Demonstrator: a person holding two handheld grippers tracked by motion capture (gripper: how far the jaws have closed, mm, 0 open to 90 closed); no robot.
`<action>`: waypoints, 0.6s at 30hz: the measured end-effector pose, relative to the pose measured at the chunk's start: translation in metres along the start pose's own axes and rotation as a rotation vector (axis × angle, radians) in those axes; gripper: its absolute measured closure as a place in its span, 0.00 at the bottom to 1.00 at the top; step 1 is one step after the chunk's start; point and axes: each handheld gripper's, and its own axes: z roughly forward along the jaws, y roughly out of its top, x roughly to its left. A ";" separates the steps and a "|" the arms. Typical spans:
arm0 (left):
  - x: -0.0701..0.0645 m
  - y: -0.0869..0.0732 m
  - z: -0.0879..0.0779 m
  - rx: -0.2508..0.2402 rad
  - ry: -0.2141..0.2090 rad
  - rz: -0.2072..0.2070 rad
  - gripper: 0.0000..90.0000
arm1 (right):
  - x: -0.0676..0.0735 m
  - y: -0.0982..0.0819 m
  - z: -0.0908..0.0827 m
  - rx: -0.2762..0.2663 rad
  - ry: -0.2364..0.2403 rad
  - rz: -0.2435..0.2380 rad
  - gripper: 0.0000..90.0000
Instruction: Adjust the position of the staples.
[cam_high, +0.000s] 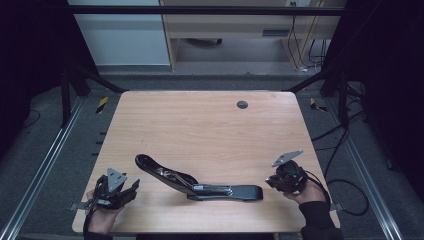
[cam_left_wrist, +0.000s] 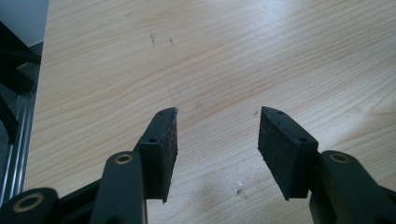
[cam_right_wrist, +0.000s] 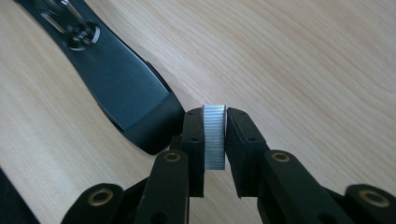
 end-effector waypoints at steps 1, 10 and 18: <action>0.000 0.000 0.000 0.001 -0.001 -0.001 0.52 | 0.002 0.002 -0.001 -0.008 0.007 -0.007 0.87; -0.001 0.000 0.000 0.001 0.001 0.001 0.52 | 0.008 0.022 -0.011 -0.079 0.052 -0.066 0.87; -0.001 0.000 0.002 0.005 -0.003 0.002 0.52 | 0.013 0.038 -0.005 -0.095 0.105 -0.118 0.87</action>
